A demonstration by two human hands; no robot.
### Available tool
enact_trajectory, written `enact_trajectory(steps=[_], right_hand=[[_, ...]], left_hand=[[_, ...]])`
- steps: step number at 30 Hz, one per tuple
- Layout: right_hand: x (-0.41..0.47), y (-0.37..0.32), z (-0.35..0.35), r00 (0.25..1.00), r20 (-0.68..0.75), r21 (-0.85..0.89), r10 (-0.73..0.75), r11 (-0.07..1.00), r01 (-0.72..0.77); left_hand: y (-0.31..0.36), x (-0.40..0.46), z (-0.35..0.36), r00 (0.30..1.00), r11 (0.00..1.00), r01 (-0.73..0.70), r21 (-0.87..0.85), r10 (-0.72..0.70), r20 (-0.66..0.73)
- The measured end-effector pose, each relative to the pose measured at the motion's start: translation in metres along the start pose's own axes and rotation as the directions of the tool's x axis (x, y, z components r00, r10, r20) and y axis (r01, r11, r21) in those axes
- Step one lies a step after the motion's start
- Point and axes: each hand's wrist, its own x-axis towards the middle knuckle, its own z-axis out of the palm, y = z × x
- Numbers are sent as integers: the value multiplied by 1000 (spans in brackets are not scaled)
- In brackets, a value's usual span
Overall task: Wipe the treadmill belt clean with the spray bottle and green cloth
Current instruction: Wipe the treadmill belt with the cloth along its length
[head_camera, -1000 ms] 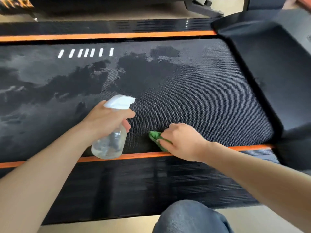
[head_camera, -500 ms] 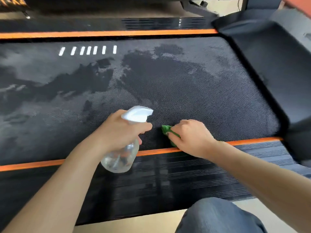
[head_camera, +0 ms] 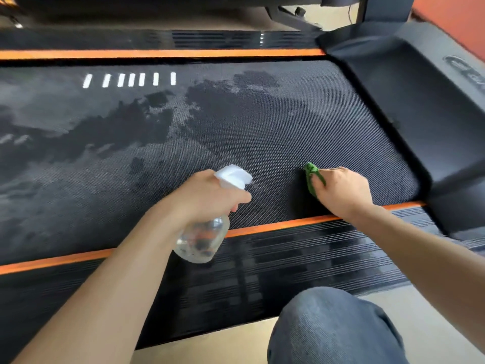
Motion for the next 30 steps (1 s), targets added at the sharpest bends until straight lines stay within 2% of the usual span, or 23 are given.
enact_trajectory(steps=[2, 10, 13, 17, 20, 23, 25, 28, 30], right_hand=[[1, 0, 0, 1000, 2, -2, 2, 1000, -2], [-2, 1, -1, 1000, -18, 23, -21, 1000, 21], [-4, -2, -3, 995, -30, 41, -95, 995, 96], [-9, -38, -4, 963, 35, 61, -267, 962, 265], [-13, -91, -9, 907, 48, 102, -418, 905, 412], [-19, -155, -12, 778, 40, 195, -627, 768, 610], [-19, -174, -12, 693, 28, 235, -720, 679, 696], [-9, -132, -7, 613, 10, 213, -790, 600, 771], [-3, -75, -6, 639, -1, 113, -769, 635, 765]], left_hand=[[-1, 0, 3, 999, 999, 33, -8, -33, 37], [-12, -9, -5, 996, 995, 88, -52, -88, 5], [-18, -12, -10, 998, 996, 67, -54, -68, -15], [-25, -17, -22, 999, 994, 32, -103, -36, -39], [-31, -18, -33, 990, 983, 40, -177, -63, -124], [-38, -18, -39, 972, 977, 53, -204, -97, -214], [-41, -17, -40, 963, 967, 54, -248, -116, -242], [-45, -16, -39, 959, 954, 60, -295, -138, -249], [-47, -16, -41, 961, 949, 55, -310, -135, -241]])
